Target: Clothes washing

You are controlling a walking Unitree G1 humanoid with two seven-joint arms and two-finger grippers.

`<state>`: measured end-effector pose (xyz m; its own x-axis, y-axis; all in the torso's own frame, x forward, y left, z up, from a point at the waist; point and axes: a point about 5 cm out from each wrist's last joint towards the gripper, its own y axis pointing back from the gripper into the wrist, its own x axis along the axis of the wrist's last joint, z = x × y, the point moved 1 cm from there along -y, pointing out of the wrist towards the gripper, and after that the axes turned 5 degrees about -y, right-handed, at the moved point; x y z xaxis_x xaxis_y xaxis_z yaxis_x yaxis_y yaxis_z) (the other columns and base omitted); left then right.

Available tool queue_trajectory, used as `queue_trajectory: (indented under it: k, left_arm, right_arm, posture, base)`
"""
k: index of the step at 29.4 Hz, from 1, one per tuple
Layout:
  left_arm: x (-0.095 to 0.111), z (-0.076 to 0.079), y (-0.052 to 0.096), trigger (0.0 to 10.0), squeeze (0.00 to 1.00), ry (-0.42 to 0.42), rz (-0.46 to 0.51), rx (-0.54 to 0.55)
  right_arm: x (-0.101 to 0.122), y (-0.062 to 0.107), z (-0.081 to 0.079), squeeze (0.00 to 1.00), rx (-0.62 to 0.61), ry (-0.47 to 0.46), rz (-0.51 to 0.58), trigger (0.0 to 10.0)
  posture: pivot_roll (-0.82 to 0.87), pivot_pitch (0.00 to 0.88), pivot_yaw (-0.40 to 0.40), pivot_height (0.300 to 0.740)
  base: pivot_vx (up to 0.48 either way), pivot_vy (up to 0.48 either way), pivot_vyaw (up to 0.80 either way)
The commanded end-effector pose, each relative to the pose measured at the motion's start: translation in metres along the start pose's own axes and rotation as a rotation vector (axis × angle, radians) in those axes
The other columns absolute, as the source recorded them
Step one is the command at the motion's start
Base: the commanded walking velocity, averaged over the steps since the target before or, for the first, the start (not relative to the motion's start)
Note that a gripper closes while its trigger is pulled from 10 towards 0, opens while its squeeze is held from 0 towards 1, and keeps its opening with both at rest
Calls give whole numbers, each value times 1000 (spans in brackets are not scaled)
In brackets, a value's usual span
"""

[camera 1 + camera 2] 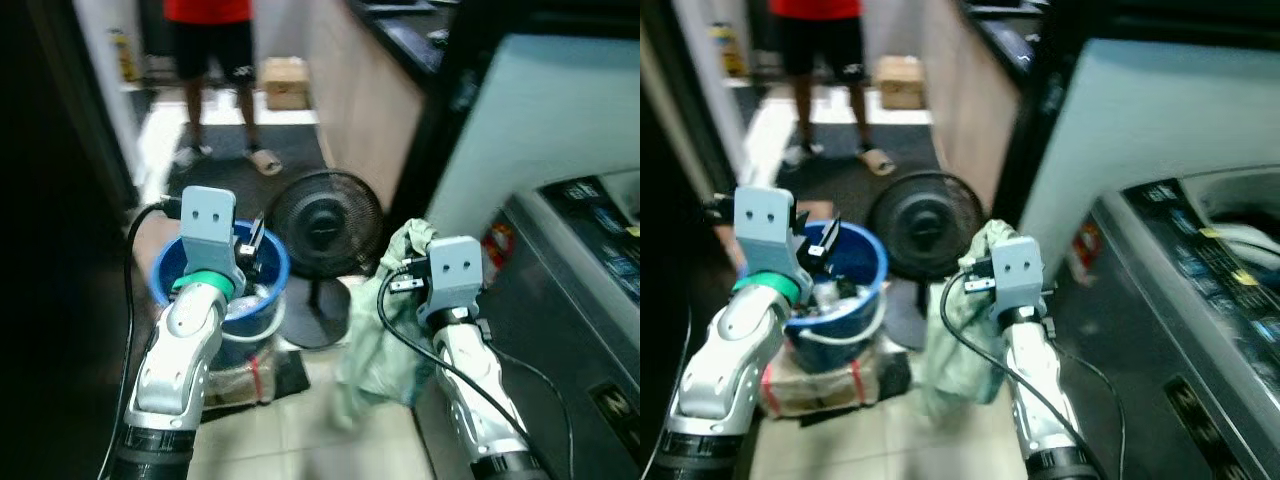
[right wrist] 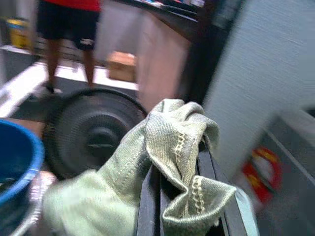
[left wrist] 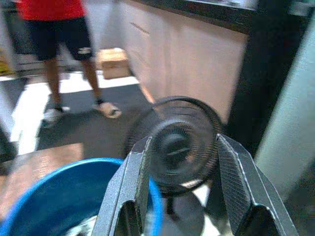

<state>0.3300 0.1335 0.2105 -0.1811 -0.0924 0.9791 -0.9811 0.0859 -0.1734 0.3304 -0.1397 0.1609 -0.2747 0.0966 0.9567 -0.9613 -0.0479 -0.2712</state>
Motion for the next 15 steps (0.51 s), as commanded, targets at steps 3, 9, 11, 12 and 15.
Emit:
queue_trajectory:
  k: [3,9,11,12,15]
  left_arm:
    - [0,1,1,10000,0,4,-3,-10]
    - [2,2,0,10000,0,1,1,-10]
    - [11,2,-2,10000,0,-27,40,-18]
    - [11,2,-2,10000,0,-27,40,-18]
    - [20,1,-4,10000,0,-52,77,-24]
  right_arm:
    - [-2,2,2,0,-8,-17,-6,10000]
    - [-1,1,2,0,-10,-22,-1,10000]
    - [7,-2,3,0,-19,-37,28,10000]
    - [7,-2,3,0,-19,-37,28,10000]
    - [16,-5,5,0,-31,-57,60,10000]
  posture:
    - [88,52,6,740]
    - [89,53,8,740]
    - [89,53,8,740]
    - [89,53,8,740]
    - [89,53,8,740]
  base:
    - [0,0,-800]
    - [0,0,-800]
    - [0,0,-800]
    - [0,0,-800]
    - [0,0,-800]
